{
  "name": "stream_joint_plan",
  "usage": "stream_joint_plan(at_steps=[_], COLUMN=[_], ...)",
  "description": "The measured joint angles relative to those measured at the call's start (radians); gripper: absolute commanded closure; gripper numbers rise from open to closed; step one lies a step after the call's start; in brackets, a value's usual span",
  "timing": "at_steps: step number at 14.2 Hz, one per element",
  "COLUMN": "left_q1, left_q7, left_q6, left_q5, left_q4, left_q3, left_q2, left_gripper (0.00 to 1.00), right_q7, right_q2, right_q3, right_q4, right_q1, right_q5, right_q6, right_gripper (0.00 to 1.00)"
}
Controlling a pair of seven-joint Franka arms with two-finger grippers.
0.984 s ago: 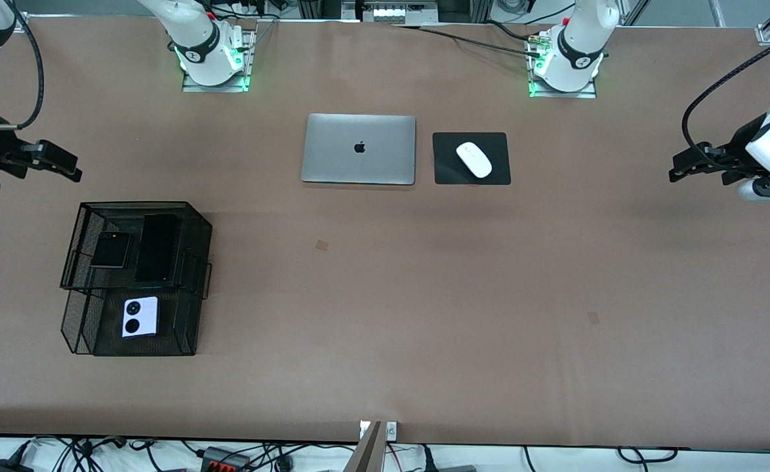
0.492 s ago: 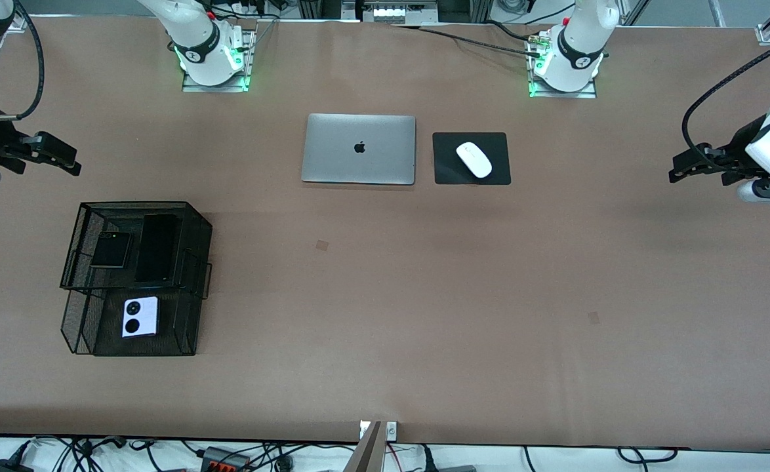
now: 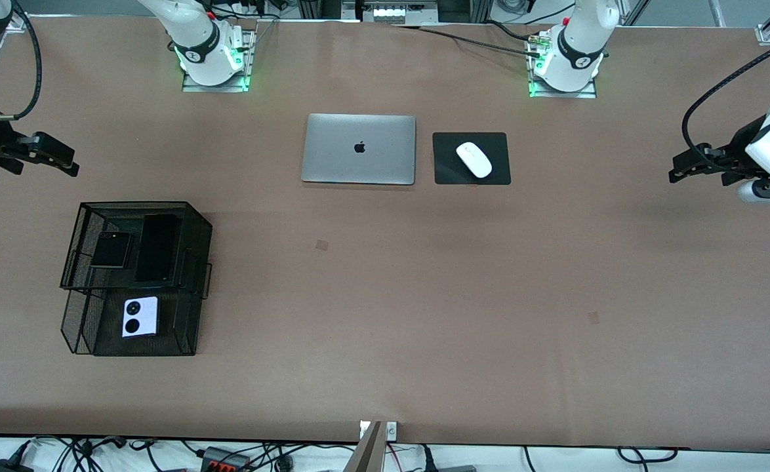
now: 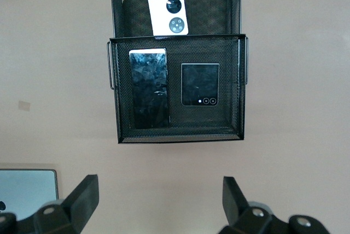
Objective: Place phones with both arms
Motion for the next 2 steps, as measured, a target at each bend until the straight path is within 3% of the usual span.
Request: stream_joint_plan(at_steps=[2], left_q1=[0.000], left_q7=[0.000], left_q6=[0.000], left_q5=[0.000], left_q4=[0.000], left_q3=[0.000], left_q2=[0.000], left_gripper=[0.00], right_q7=[0.000], right_q2=[0.000], right_q3=[-0.001], right_q4=[0.000], right_q1=[0.000], right_q5=[0.000], right_q6=[0.000], right_gripper=[0.00])
